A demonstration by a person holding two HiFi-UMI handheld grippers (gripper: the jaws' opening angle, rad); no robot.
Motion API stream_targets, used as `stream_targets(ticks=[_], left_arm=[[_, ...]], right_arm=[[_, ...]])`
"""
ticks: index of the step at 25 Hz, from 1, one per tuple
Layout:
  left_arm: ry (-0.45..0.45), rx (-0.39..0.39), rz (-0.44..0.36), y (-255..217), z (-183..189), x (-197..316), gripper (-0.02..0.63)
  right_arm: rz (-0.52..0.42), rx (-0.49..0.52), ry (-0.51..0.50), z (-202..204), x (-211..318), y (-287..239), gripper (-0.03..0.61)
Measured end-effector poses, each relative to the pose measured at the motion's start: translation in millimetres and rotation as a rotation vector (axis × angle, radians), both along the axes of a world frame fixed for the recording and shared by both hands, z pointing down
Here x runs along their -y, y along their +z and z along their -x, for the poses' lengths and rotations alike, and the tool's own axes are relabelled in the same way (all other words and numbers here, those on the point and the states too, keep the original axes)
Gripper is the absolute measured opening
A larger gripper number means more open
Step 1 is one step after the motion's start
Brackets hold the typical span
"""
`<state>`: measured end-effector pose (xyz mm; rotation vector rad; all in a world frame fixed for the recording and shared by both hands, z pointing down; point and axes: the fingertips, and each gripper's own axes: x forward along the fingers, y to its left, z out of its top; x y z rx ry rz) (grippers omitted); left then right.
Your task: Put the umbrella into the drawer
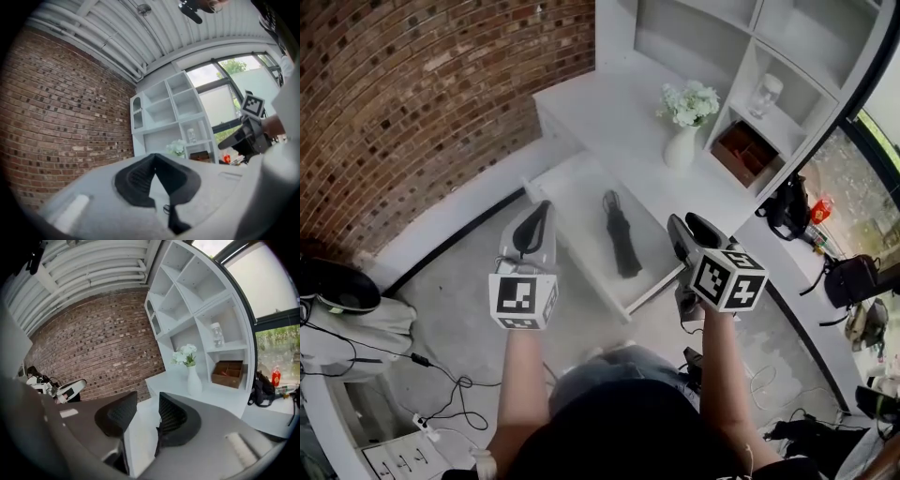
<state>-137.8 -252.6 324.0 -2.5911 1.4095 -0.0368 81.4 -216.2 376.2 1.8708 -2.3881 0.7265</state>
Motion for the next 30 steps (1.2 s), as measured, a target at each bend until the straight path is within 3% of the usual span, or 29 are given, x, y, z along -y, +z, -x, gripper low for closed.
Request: stream_targets(ticks=[3, 5, 17, 22, 25, 30], left_arm=[[-0.023, -0.01, -0.013, -12, -3, 6, -0.006], [-0.036, -0.016, -0.025, -21, -5, 9, -0.006], [-0.046, 0.007, -0.136, -75, -17, 17, -0.006], [-0.036, 0.022, -0.199, -95, -19, 13, -0.006], [-0.034, 0.016, -0.21, -98, -22, 14, -0.005], [-0.033, -0.002, -0.213, -101, -24, 15, -0.005]], right_arm=[[-0.035, -0.041, 0.022, -12, 3, -18, 0.049], [-0.073, -0.067, 0.021, -19, 5, -32, 0.005], [-0.371, -0.332, -0.029, -41, 1, -119, 0.003], [-0.569, -0.376, -0.005, -43, -7, -146, 0.005], [-0.574, -0.394, 0.068, -53, -9, -152, 0.005], [-0.56, -0.426, 0.095, -60, -10, -154, 0.005]])
